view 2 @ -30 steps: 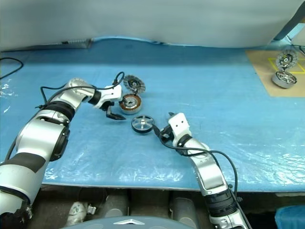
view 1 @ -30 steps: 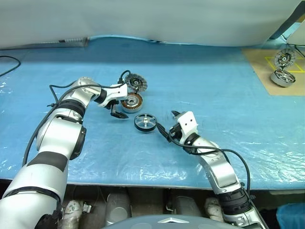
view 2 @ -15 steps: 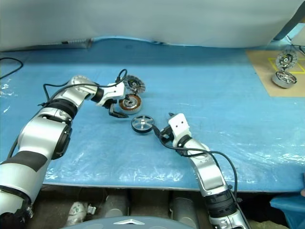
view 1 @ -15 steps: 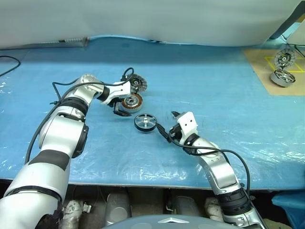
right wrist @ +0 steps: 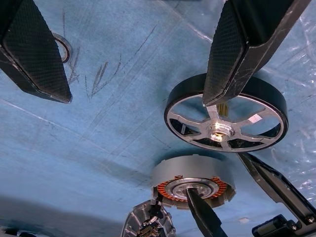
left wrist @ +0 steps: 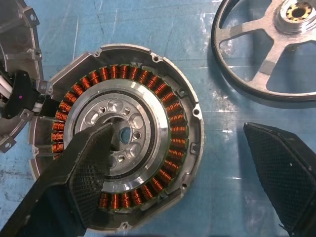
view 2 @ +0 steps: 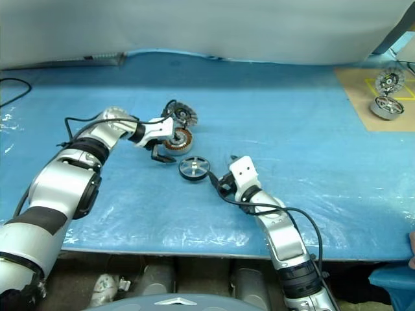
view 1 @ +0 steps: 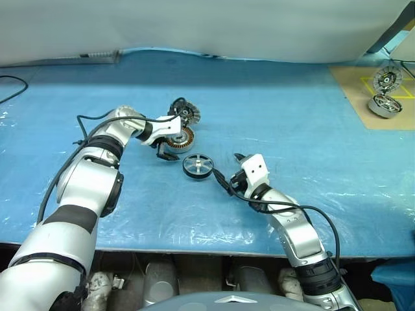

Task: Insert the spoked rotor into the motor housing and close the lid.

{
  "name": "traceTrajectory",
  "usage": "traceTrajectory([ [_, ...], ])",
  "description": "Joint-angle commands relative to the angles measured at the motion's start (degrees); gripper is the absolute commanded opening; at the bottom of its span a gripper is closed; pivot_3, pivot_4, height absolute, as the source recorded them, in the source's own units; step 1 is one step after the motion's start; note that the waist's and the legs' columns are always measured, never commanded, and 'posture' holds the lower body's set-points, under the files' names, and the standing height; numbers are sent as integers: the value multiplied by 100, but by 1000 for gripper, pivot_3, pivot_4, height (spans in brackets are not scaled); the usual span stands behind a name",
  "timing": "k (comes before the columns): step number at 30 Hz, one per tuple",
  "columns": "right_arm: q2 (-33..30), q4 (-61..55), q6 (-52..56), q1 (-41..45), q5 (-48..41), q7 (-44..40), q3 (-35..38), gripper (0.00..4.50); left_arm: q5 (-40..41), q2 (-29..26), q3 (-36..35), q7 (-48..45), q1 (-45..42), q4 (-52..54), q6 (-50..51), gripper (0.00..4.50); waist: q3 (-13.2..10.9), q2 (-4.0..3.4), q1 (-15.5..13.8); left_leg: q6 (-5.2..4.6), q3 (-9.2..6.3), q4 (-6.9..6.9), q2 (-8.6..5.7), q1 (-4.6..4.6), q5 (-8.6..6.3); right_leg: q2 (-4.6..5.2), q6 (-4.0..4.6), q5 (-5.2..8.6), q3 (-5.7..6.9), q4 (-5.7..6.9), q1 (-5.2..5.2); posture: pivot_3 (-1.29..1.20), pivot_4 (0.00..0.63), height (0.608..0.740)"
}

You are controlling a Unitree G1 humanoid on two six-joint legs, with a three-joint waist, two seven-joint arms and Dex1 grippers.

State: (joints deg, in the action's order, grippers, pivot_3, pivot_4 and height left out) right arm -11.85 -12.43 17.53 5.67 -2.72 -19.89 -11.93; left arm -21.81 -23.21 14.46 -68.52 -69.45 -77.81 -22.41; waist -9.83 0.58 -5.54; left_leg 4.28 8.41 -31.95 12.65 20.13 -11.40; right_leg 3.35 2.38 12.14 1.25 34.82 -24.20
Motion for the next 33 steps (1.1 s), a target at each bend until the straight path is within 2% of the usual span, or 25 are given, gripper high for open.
traceTrajectory([
  [1, 16, -372, -62, -49, 2, 45, 51, 4472, -86, -26, 58, 118, -44, 24, -43, 4500, 0, 0, 0, 0, 0, 0, 0, 0, 0, 0, 0, 0, 0, 0, 0, 0, 150, 740],
  [15, 25, -394, -44, -83, -6, 83, 41, 4472, -442, 46, 347, 568, 56, -15, 33, 4500, 0, 0, 0, 0, 0, -1, 0, -9, 0, 2, 5, 3, -1, 1, 24, 0, 150, 740],
  [18, 26, -394, -45, -86, -3, 91, 30, 4500, -446, 43, 365, 594, 57, -19, 70, 3929, 0, 0, 1, 0, 0, -1, -1, -10, 0, 2, 4, 3, -1, 1, 25, 0, 150, 740],
  [23, 27, -382, -52, -86, -2, 100, 23, 4500, -425, 24, 365, 555, 46, -23, 133, 2285, 2, -4, -2, 0, 0, 1, -1, -11, 0, 2, 4, 3, -2, 0, 26, 0, 150, 740],
  [33, 45, -291, -71, -7, -16, 49, -10, 4500, -386, -126, 344, 321, 18, 3, 134, 2228, 2, -4, 15, 0, 0, 8, -3, -14, 0, 3, 14, 9, -3, -6, 27, 0, 150, 740],
])
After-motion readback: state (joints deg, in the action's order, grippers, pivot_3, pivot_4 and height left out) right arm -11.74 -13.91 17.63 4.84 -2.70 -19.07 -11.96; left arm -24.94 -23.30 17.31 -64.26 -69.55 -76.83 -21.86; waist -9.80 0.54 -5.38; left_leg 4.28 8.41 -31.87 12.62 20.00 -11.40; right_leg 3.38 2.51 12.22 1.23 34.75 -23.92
